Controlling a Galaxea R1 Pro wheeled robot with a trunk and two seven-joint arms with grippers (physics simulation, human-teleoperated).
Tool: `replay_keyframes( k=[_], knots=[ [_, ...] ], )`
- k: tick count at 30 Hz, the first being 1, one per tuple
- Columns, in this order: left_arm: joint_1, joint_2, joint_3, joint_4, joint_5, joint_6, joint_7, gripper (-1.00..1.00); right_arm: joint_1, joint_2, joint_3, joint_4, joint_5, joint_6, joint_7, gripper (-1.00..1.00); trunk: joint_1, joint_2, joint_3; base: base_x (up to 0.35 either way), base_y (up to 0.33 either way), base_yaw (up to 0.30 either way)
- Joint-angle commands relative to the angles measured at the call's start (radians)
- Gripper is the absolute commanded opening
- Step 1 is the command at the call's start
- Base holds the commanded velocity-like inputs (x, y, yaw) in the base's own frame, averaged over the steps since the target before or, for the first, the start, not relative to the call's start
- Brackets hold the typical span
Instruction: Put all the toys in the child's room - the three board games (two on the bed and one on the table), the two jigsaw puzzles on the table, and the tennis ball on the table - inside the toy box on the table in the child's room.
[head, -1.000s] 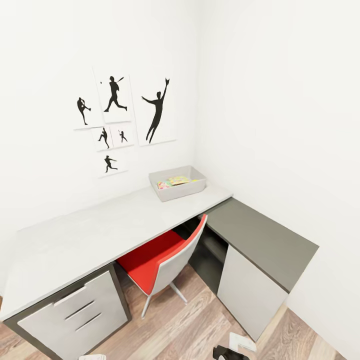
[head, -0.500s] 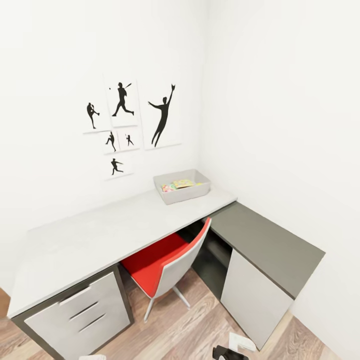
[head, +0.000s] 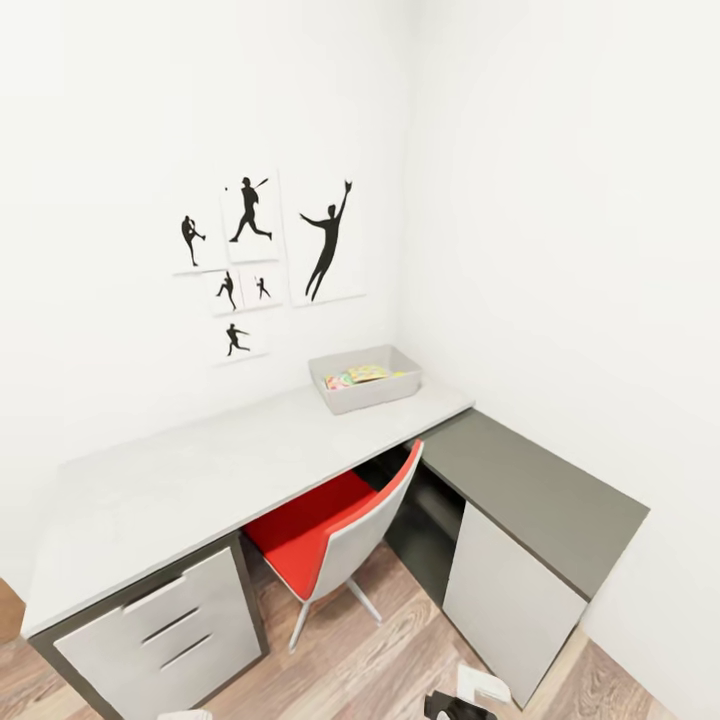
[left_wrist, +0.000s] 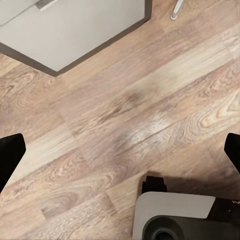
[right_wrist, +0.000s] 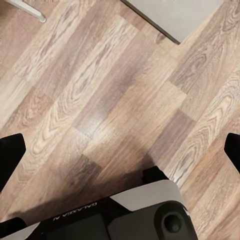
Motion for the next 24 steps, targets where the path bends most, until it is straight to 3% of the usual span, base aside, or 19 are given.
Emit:
replay_keyframes(
  k=[1, 7, 15, 24],
  knots=[
    [0.000, 0.001, -0.009, -0.004, 0.006, -0.001, 0.007, 1.00, -0.001, -0.001, 0.008, -0.002, -0.004, 0.008, -0.008, 1.00, 0.001, -0.002, -0.001, -0.008, 0.005, 0.000],
    [0.010, 0.001, -0.009, -0.004, 0.006, -0.001, 0.007, 1.00, -0.001, -0.001, 0.008, -0.002, -0.004, 0.008, -0.008, 1.00, 0.001, -0.002, 0.005, -0.021, 0.004, 0.003],
    [0.012, -0.001, -0.009, -0.005, 0.005, -0.001, 0.006, 1.00, -0.001, -0.001, 0.008, -0.002, -0.005, 0.008, -0.008, 1.00, 0.001, -0.002, 0.005, -0.040, 0.019, 0.166],
    [0.015, -0.005, -0.009, -0.005, 0.005, -0.001, 0.007, 1.00, 0.000, -0.001, 0.008, -0.002, -0.005, 0.008, -0.008, 1.00, 0.001, -0.002, 0.005, -0.001, 0.001, 0.017]
  ],
)
